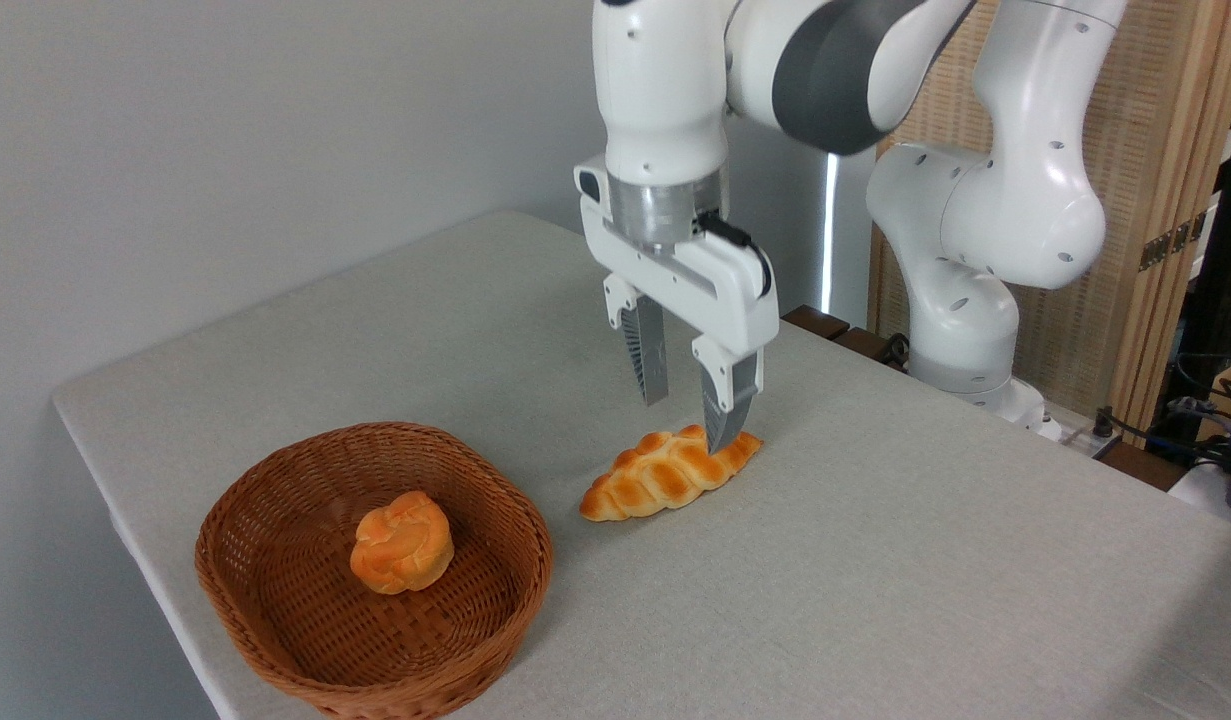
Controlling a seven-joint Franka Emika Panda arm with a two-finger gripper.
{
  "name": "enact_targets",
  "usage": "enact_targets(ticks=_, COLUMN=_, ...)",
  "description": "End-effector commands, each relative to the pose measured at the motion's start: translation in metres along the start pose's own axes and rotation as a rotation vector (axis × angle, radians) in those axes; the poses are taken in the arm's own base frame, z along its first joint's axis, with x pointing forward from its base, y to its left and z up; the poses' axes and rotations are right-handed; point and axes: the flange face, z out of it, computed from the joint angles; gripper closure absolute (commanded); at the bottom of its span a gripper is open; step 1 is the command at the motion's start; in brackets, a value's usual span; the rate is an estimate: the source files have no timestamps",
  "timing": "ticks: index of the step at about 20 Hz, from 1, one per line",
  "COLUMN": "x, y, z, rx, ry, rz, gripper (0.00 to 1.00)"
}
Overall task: Put bread into the basket
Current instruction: 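Move the open gripper over the braided golden bread roll and lower, then close the gripper on the end of the braided roll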
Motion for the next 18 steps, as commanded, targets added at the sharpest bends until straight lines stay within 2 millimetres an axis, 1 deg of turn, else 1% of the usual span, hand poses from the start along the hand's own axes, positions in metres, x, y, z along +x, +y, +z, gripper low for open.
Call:
enact_targets(ticks=1, x=0.0, y=0.002, z=0.023, rx=0.01, ry=-0.007, rz=0.031, gripper=0.0)
enact_targets(ticks=6, x=-0.003, y=0.001, z=0.033, rx=0.035, ry=-0.062, rz=0.082, gripper=0.0)
enact_targets(ticks=10, x=-0.002, y=0.001, z=0.033, rx=0.042, ry=-0.056, rz=0.084, gripper=0.0)
enact_targets(ticks=12, x=0.001, y=0.004, z=0.035, rx=0.041, ry=-0.058, rz=0.094, gripper=0.0)
enact_targets(ticks=18, x=0.005, y=0.003, z=0.03, rx=0.042, ry=-0.001, rz=0.067, gripper=0.0)
